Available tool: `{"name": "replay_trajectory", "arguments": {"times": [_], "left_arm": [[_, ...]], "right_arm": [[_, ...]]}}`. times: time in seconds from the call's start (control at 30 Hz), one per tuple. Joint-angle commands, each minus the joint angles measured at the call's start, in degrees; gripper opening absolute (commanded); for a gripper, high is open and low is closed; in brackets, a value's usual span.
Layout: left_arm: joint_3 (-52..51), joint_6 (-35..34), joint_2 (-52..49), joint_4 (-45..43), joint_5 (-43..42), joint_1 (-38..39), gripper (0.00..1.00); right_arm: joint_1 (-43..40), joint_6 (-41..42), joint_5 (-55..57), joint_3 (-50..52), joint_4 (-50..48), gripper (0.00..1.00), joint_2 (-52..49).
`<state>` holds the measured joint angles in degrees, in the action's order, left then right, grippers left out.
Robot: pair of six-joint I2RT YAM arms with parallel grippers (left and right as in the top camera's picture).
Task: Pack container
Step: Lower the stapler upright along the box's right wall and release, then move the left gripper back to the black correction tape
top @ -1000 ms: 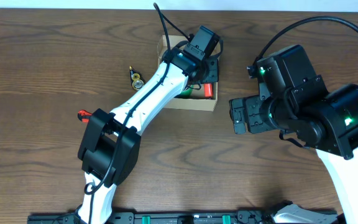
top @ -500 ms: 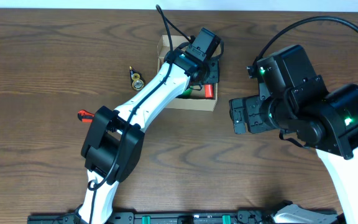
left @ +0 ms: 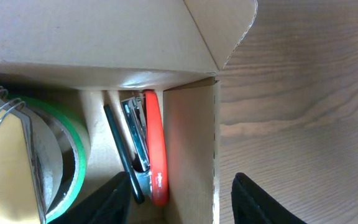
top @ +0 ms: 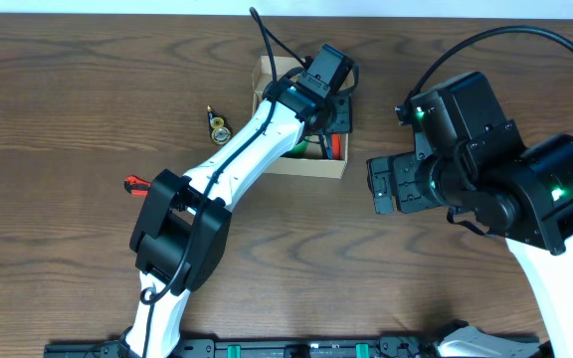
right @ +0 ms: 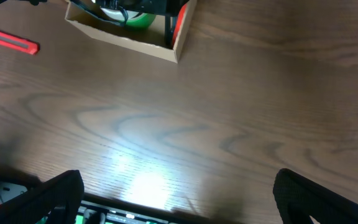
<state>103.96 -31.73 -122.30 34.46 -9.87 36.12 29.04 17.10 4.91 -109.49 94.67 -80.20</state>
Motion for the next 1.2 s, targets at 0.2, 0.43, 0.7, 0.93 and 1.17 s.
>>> {"name": "replay_trajectory", "arguments": {"times": [0.2, 0.43, 0.7, 0.93, 1.17], "left_arm": [[1.22, 2.1, 5.18, 4.24, 2.51, -1.68, 0.52], [1.22, -0.13, 16.5, 13.75, 12.59, -5.97, 0.54], [1.16, -5.16, 22.88, 22.56, 21.16, -15.72, 0.8], [-3.93, -3.54, 19.43, 20.33, 20.02, -24.3, 0.86], [-11.23, 2.45, 13.44, 11.93, 15.5, -25.38, 0.83]], "right_arm": [[-0.46, -0.87, 0.2, -0.11, 0.04, 0.99, -0.04], [-0.46, -0.87, 0.2, -0.11, 0.04, 0.99, -0.04], [-0.46, -0.87, 0.2, -0.11, 0.04, 0.99, -0.04], [-0.46, -0.87, 0.2, -0.11, 0.04, 0.99, -0.04], [-0.46, -0.87, 0.2, -0.11, 0.04, 0.99, -0.04]]}}
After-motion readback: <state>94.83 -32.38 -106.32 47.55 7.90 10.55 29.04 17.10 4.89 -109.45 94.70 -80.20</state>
